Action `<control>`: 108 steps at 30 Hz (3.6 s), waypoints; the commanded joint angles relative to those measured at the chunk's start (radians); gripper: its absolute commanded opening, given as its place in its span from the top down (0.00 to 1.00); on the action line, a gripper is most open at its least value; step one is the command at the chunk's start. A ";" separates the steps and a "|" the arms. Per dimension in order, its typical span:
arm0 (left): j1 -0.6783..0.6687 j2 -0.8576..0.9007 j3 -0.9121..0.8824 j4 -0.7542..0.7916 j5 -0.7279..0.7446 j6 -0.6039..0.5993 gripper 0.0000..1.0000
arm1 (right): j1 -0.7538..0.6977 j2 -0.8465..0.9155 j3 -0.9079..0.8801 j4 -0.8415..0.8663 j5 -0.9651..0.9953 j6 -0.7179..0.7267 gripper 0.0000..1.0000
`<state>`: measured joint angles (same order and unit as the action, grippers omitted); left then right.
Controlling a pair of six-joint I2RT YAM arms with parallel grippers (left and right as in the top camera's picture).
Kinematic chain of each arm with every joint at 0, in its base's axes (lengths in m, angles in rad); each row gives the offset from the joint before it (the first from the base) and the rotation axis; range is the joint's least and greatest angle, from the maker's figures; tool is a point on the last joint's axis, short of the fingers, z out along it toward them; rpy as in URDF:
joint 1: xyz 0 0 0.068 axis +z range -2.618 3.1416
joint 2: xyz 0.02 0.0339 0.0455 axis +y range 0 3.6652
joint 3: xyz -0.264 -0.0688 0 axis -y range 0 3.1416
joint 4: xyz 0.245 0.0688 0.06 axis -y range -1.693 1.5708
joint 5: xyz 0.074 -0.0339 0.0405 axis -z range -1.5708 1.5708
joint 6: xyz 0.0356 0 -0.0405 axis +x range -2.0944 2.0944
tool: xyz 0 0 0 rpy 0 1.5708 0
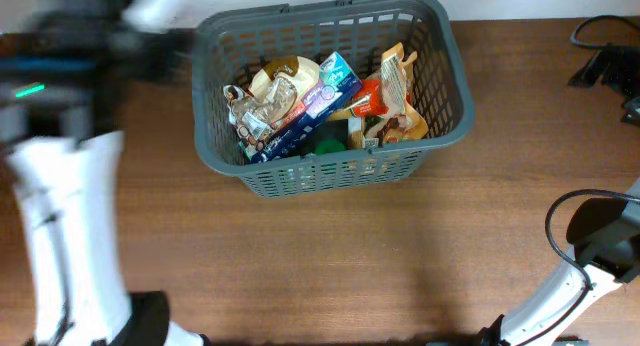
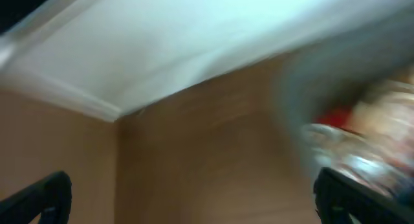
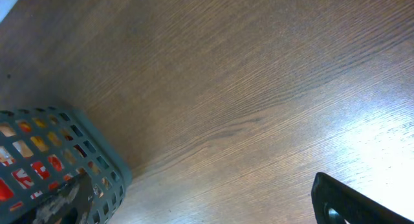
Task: Pack container
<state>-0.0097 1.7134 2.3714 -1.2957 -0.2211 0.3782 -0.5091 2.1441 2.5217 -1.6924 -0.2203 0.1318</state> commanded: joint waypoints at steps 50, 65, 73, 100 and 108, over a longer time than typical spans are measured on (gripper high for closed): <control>0.517 0.166 -0.015 -0.029 0.289 -0.318 0.01 | 0.450 -1.825 -1.795 1.049 0.180 -0.026 0.01; 0.517 0.166 -0.015 -0.029 0.288 -0.318 0.01 | 0.450 -2.106 -2.378 1.275 0.188 -0.015 0.01; 0.517 0.166 -0.015 -0.029 0.289 -0.318 0.01 | 0.450 -2.139 -2.406 1.307 0.259 -0.053 0.01; 0.328 -0.151 -0.208 -0.023 0.278 -0.318 0.01 | 0.450 -2.141 -2.406 1.305 0.259 -0.053 0.01; 0.158 -0.682 -0.840 0.023 0.278 -0.318 0.01 | 0.450 -2.141 -2.406 1.305 0.259 -0.053 0.01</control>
<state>0.1646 1.2297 1.7874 -1.3064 0.0643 0.0658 -0.0673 0.0135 0.1268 -0.3889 0.0257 0.0784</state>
